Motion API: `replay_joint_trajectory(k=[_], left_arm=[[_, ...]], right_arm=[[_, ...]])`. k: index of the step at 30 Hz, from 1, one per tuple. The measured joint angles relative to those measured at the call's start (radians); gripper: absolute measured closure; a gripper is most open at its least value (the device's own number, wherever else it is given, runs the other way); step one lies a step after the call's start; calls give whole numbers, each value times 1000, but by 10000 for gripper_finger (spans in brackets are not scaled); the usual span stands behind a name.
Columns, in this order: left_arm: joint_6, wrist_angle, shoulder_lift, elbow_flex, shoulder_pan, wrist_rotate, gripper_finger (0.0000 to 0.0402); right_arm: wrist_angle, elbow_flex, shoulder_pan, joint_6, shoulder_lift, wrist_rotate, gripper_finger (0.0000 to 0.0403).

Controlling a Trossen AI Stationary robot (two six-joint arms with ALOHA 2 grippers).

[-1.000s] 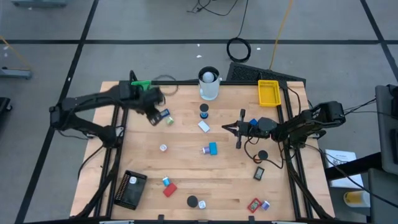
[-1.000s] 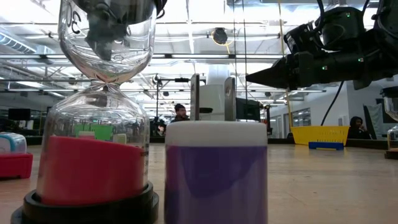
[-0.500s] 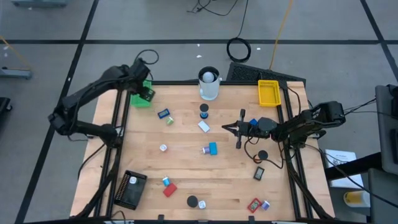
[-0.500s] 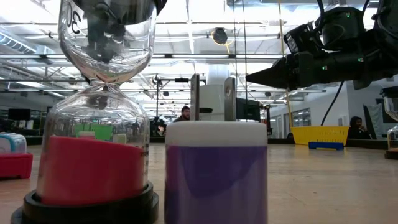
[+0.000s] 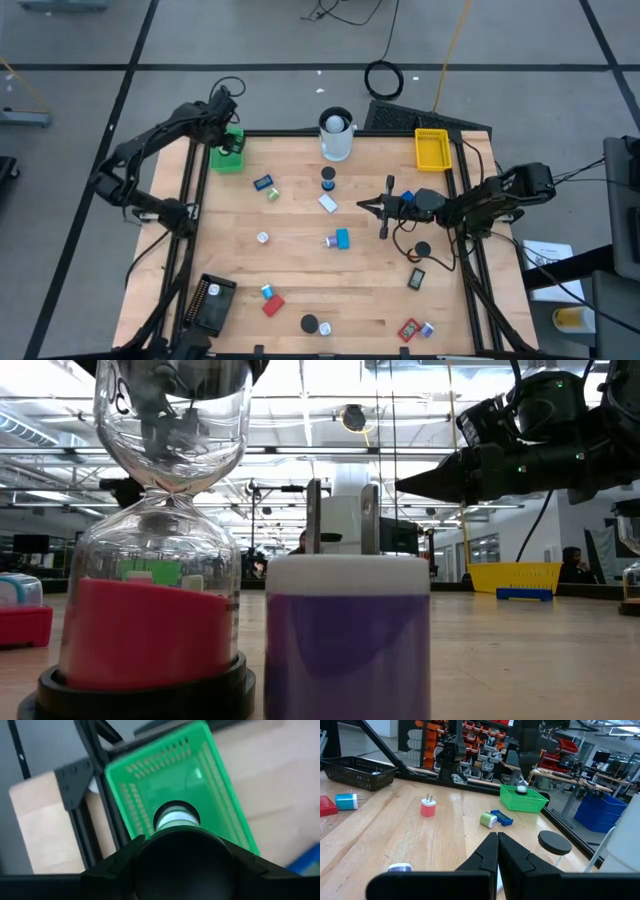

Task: Pick & Place Office items
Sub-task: Put the white hourglass timer into the green bin

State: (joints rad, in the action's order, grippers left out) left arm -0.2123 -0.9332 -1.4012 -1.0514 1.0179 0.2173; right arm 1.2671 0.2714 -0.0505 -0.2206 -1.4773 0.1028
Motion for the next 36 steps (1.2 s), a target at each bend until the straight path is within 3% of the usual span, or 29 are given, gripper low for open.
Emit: replay_joint_trajectory(k=[13, 22, 36], left_arm=[[-97, 104, -128, 1, 34, 19, 195], [-85, 135, -138, -1, 54, -73, 195], [-104, 189, -152, -1, 65, -83, 195]], right_arm=[[-3, 0, 0, 3, 0, -2, 403], [-3, 0, 0, 2, 0, -3, 403], [-3, 0, 0, 1, 0, -3, 403]])
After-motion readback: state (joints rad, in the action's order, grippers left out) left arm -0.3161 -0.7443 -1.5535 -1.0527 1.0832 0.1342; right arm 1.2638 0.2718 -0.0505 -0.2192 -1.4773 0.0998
